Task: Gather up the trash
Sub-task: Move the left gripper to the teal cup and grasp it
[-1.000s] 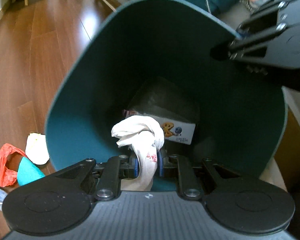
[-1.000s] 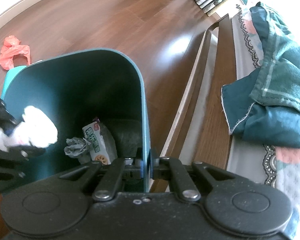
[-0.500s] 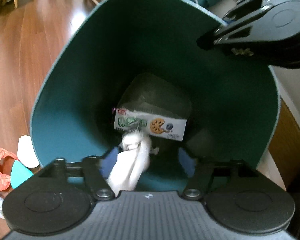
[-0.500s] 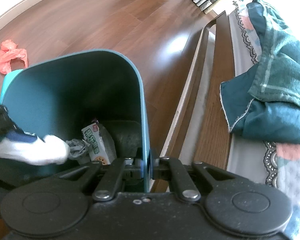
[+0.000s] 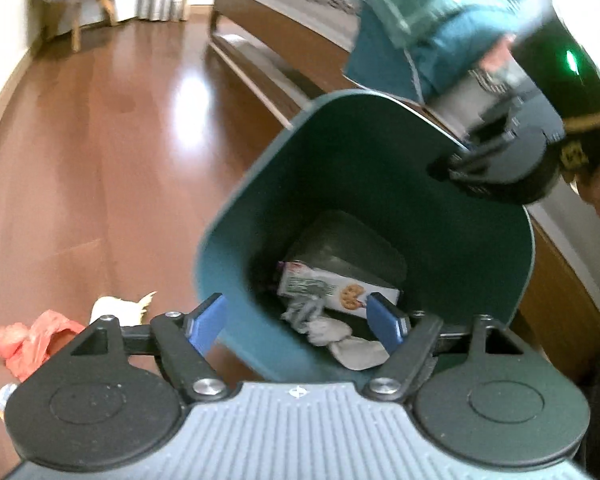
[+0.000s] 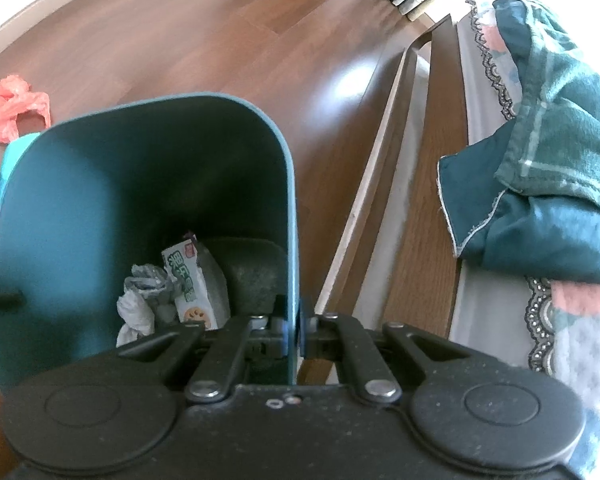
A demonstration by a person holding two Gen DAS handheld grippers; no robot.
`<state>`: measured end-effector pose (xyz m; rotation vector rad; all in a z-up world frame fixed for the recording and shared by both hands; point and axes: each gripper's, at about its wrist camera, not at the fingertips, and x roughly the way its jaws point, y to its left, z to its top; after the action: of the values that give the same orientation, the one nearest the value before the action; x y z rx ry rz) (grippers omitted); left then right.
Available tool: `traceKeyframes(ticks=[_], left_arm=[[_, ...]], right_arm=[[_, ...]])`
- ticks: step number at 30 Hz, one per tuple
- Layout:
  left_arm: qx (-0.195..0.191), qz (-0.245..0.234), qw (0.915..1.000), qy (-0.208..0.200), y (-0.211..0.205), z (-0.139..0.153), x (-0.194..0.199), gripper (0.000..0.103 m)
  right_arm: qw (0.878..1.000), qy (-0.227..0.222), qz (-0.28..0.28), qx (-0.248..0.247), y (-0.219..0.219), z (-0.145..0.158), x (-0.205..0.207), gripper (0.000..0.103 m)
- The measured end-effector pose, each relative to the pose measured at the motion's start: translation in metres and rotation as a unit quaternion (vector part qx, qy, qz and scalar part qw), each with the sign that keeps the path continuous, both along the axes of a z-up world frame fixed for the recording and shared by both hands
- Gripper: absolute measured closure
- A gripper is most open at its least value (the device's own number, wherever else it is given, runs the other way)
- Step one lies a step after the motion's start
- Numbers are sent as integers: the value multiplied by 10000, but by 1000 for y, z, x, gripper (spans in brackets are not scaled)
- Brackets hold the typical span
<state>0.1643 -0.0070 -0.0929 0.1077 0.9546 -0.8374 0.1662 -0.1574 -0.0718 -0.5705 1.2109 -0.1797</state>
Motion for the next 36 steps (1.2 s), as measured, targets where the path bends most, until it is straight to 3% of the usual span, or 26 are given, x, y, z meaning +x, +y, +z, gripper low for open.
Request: traceKeyframes(ticks=[7, 15, 19, 23, 28, 36], left_arm=[[-82, 1019, 9946, 202, 70, -17, 28, 26], [334, 2092, 9761, 482, 136, -69, 72, 26], [487, 2256, 9701, 756, 151, -104, 87, 23], [549, 2300, 9628, 1308, 155, -148, 96, 23], [807, 2431, 9489, 1844, 146, -203, 110, 23], [907, 2538, 9353, 2294, 132, -244, 131, 23]], right_arm=[[9997, 223, -4, -82, -5, -3, 1, 99], [9972, 368, -609, 212, -31, -1, 0, 100], [9947, 530, -845, 265, -39, -2, -6, 99], [9921, 702, -1002, 287, -44, -3, -12, 97], [9899, 889, -1079, 232, -42, -4, -21, 95], [9848, 1025, -1385, 197, -50, -9, -34, 94]])
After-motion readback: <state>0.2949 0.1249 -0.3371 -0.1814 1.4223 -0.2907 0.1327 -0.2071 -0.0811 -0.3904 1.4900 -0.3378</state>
